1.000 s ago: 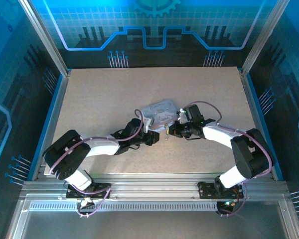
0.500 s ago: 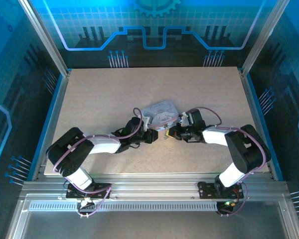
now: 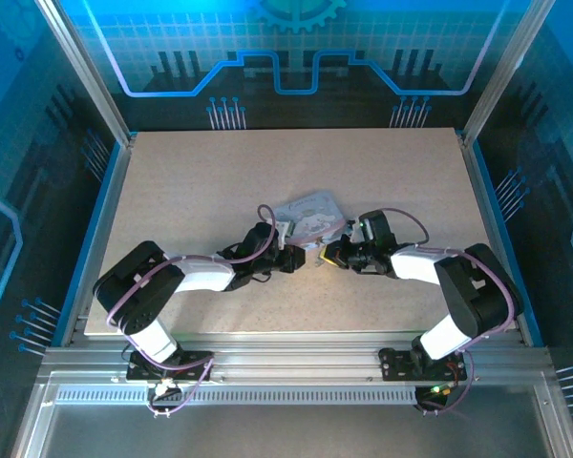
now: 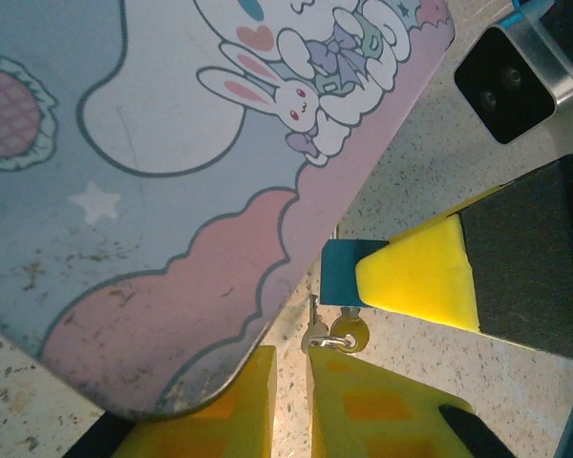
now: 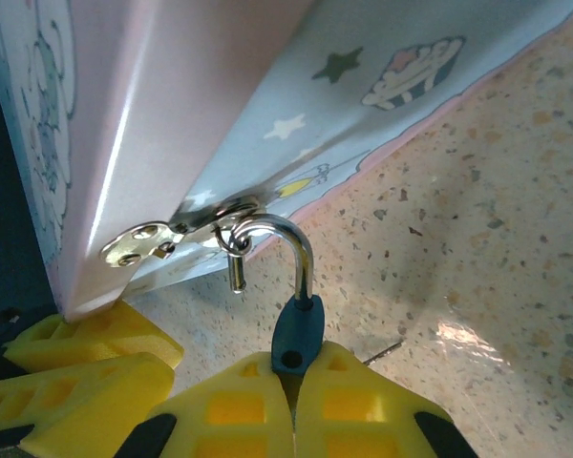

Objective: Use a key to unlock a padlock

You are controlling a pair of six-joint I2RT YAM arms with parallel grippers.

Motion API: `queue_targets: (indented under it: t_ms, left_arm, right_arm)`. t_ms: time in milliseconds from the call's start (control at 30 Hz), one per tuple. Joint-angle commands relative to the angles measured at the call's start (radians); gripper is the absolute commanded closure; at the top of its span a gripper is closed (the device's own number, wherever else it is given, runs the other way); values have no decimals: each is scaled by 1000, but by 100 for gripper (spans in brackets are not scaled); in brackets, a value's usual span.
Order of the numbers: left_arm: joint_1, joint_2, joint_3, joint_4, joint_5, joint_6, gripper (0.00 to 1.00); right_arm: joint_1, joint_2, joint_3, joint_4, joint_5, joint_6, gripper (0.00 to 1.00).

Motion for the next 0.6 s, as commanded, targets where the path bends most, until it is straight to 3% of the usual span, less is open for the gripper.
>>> queue_targets:
  t_ms: [0,367,567]
  left_arm:
    - [7,14,24,20,-4,-13,84]
    - [8,14,21,26,-13,-16,85]
    - [9,15,20,37,-12,-19,85]
  right_arm:
    - [-14,-28,-21,13,32,63,100]
    - [-11,-81,-21,-13,91,137,100]
    - [-11,-130,7,-135,168,154,100]
